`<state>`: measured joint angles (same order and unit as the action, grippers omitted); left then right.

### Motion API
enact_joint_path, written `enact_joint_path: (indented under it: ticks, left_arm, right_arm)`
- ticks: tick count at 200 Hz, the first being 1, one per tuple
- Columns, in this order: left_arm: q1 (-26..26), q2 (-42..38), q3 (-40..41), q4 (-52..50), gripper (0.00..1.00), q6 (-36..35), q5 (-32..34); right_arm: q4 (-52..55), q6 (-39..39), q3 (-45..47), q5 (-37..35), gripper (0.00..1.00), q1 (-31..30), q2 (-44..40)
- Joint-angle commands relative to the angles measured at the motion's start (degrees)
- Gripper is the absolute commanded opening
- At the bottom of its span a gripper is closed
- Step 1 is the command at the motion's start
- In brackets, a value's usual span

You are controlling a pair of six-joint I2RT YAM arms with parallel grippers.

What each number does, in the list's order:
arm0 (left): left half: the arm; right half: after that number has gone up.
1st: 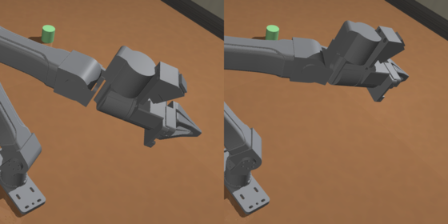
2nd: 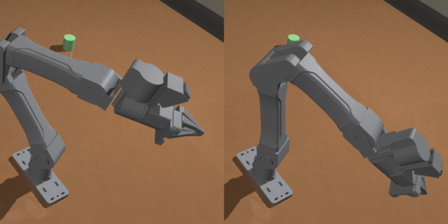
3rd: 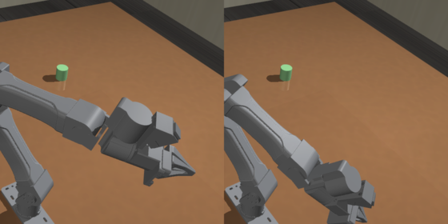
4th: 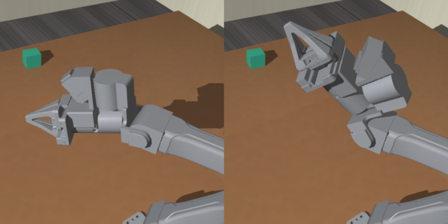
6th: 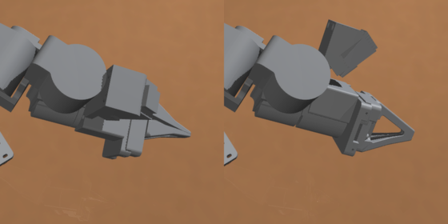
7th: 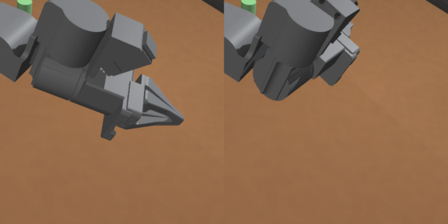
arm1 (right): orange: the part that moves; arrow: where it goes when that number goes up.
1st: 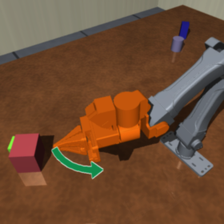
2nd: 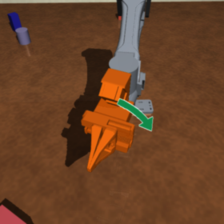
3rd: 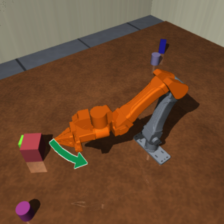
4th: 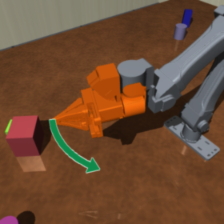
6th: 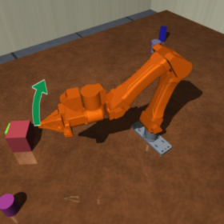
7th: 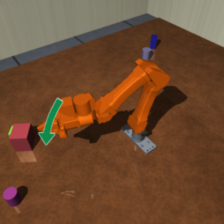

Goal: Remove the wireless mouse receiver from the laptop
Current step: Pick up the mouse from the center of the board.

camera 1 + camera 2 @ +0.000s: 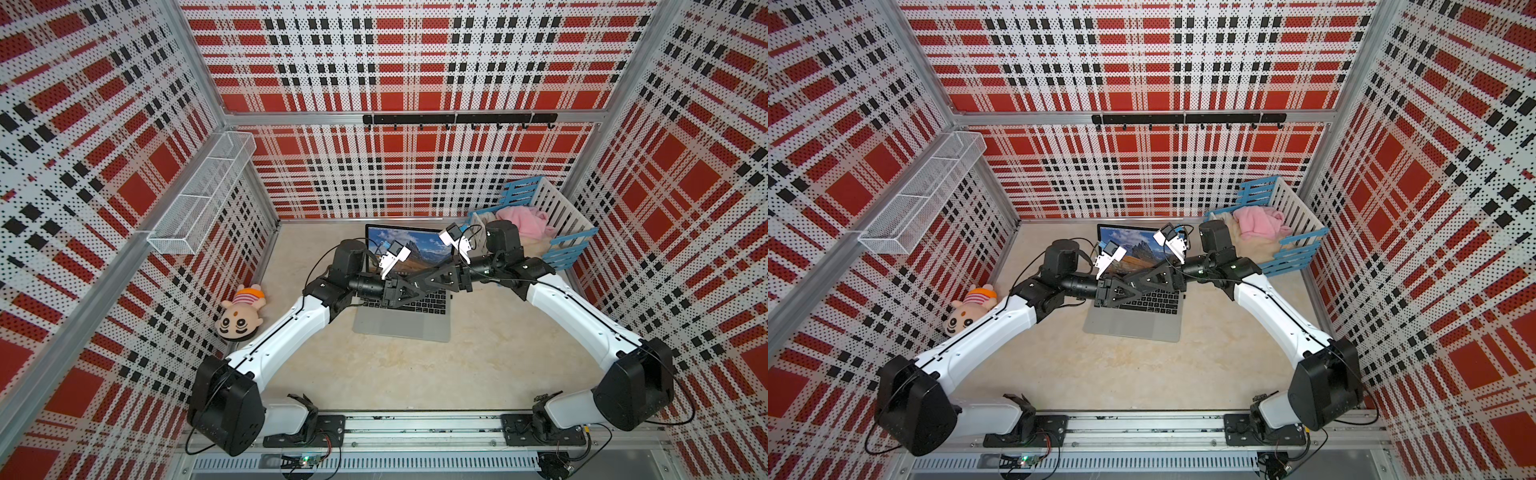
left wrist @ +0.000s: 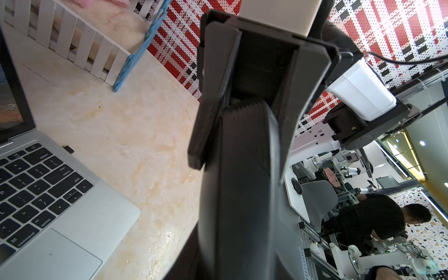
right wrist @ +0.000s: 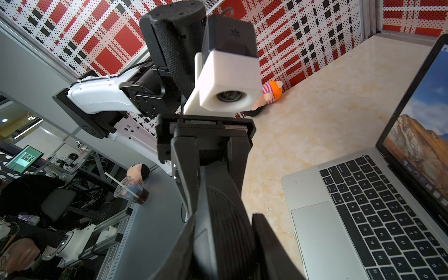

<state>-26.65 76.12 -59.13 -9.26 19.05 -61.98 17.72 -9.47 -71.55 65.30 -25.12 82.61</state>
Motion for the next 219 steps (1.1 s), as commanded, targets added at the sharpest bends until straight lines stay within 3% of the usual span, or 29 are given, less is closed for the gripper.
enact_joint_path:
  ticks: [1, 14, 34, 48, 75, 106, 127, 183, 219]
  left_arm:
    - [1.55, -3.05, 1.06, 3.28, 0.45, -0.59, 0.13]
    - [2.80, -4.60, 2.57, 7.30, 0.63, 1.74, 0.34]
    - [5.50, -8.30, 9.10, 23.76, 0.73, 13.54, -0.11]
    - [7.38, -11.54, 14.43, 36.48, 1.00, 22.07, 2.35]
    - [7.83, -15.29, 19.04, 45.96, 0.99, 26.29, 9.29]
    - [6.36, -13.74, 24.37, 64.88, 0.99, 37.18, 11.82]
    - [5.41, -10.94, 25.38, 70.37, 0.99, 39.36, 11.28]
    - [2.84, -5.61, 23.11, 71.40, 0.93, 39.21, 10.54]
    - [1.82, -4.08, 21.70, 71.30, 0.80, 39.74, 8.47]
  right_arm:
    - [-2.30, -1.54, 0.25, -0.49, 0.28, -0.46, -0.84]
    - [-3.22, -2.33, 0.79, -1.32, 0.26, -0.50, -1.51]
    - [-5.49, -4.55, 2.16, -4.27, 0.22, -0.40, -2.83]
    - [-7.16, -6.58, 3.13, -6.36, 0.23, -0.08, -3.39]
    - [-17.18, -14.41, 7.95, -7.36, 0.23, -0.01, -5.22]
    - [-27.97, -23.61, 12.78, -8.41, 0.23, 0.04, -8.02]
    - [-28.37, -24.74, 13.17, -8.59, 0.24, -0.14, -9.09]
    - [-28.98, -25.51, 13.27, -8.53, 0.23, -1.37, -9.83]
    - [-29.05, -25.46, 12.77, -8.09, 0.23, -2.16, -9.10]
